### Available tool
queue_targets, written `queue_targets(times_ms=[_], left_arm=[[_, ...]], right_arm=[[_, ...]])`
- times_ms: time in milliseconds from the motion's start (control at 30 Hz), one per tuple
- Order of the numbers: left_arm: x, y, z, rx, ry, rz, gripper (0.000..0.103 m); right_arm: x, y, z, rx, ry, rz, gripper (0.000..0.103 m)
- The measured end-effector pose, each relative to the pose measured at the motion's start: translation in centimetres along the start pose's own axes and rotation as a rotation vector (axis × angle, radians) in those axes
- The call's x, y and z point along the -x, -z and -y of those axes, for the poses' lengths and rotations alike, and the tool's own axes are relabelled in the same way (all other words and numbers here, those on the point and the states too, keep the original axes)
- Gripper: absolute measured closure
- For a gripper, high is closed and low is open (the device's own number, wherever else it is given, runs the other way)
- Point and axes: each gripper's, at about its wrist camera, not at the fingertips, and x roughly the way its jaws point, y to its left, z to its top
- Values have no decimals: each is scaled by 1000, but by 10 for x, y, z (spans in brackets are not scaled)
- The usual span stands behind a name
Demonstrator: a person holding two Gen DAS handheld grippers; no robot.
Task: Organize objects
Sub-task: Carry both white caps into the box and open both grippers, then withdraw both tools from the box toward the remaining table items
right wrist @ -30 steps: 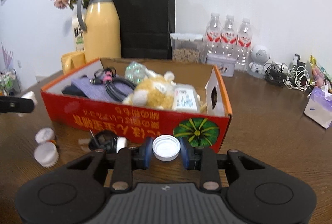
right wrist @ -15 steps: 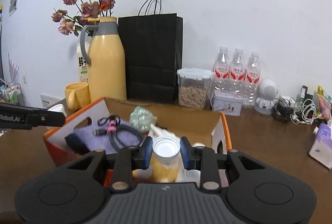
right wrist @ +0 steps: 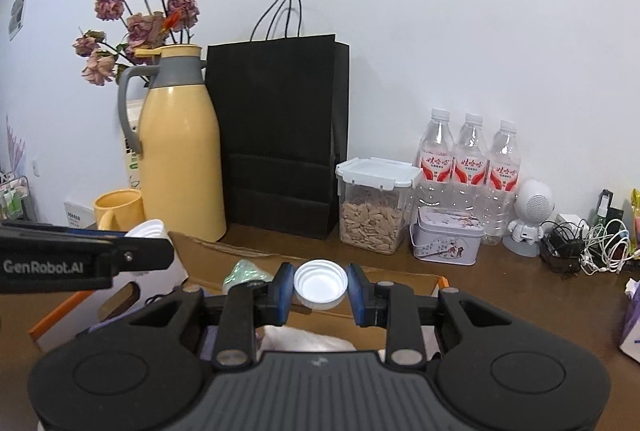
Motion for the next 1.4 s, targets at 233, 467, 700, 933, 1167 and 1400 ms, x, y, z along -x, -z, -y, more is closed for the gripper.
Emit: queue_targets(times_ms=[233, 467, 700, 933, 1167, 1400], left_arm=[[-14, 11, -2, -44, -27, -38, 63], [-13, 11, -3, -51, -61, -33, 40], [-10, 7, -6, -30, -103, -13, 0], [-11, 8, -7, -25, -113, -31, 0], [-2, 6, -5, -27, -99, -17, 0], [23, 5, -9, -14, -95, 2, 0]], right_arm=[[-24, 19, 8, -9, -11, -83, 76], [-24, 23, 8, -2, -1, -97, 70], [-21, 22, 10, 3, 25, -104, 2], [-19, 21, 11, -5, 30, -110, 0], [-10, 18, 9, -7, 25, -93, 0], [15, 14, 0, 11, 24, -58, 0]])
